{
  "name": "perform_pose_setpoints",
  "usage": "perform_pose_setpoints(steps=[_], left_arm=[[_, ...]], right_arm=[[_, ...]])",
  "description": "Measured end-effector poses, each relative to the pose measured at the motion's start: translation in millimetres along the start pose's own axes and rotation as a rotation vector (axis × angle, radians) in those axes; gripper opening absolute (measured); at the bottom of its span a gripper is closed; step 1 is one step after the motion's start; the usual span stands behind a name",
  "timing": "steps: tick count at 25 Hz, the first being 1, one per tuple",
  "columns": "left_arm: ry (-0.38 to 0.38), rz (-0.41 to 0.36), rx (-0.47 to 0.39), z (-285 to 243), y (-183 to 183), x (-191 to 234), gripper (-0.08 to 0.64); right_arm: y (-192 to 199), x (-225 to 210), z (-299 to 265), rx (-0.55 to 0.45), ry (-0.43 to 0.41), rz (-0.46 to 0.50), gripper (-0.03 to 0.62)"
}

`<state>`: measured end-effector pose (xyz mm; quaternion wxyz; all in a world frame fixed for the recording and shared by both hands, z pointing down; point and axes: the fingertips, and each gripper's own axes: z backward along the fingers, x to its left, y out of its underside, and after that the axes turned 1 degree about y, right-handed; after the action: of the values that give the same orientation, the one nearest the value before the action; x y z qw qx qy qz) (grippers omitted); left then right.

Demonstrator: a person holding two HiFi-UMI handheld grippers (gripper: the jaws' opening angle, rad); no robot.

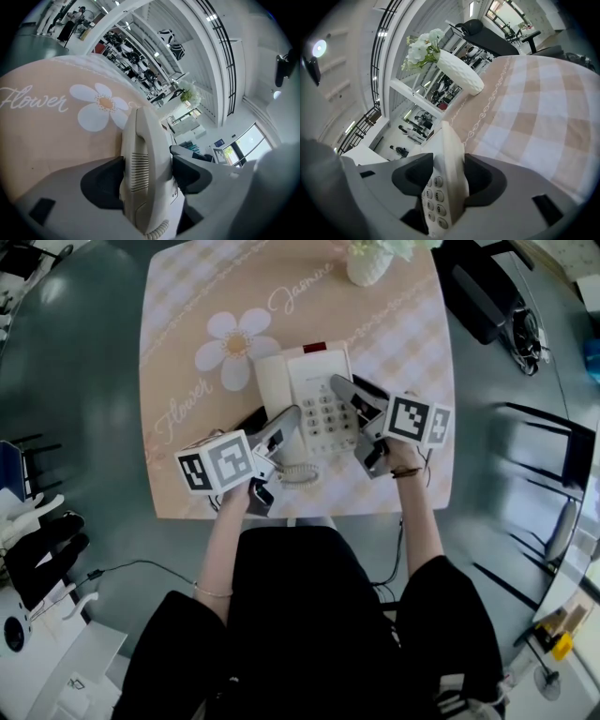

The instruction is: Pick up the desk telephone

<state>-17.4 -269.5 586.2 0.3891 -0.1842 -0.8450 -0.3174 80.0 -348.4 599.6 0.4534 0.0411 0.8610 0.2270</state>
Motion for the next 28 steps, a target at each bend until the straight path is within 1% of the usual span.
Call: perform_pose_setpoints(steps=[11,21,28], left_arm=[[-0.047,0.012,0.020,-2.2,-1.2,1.6,0.308],[-0.064,0.015,0.040,6.5,1.7,-5.7,0.305],[-0.053,-0.016,0.032,17.6,-4.8,-18.9,0.304]], right_arm=[[-1.6,-0.6,1.1,-0.020,0.048,-0.003,0.186],[4.9,6.1,15.3,-0.046,0.082,-0.031,0.184],[0.5,20.9,26.3,-0.081,0.078,-0.028,0.184]])
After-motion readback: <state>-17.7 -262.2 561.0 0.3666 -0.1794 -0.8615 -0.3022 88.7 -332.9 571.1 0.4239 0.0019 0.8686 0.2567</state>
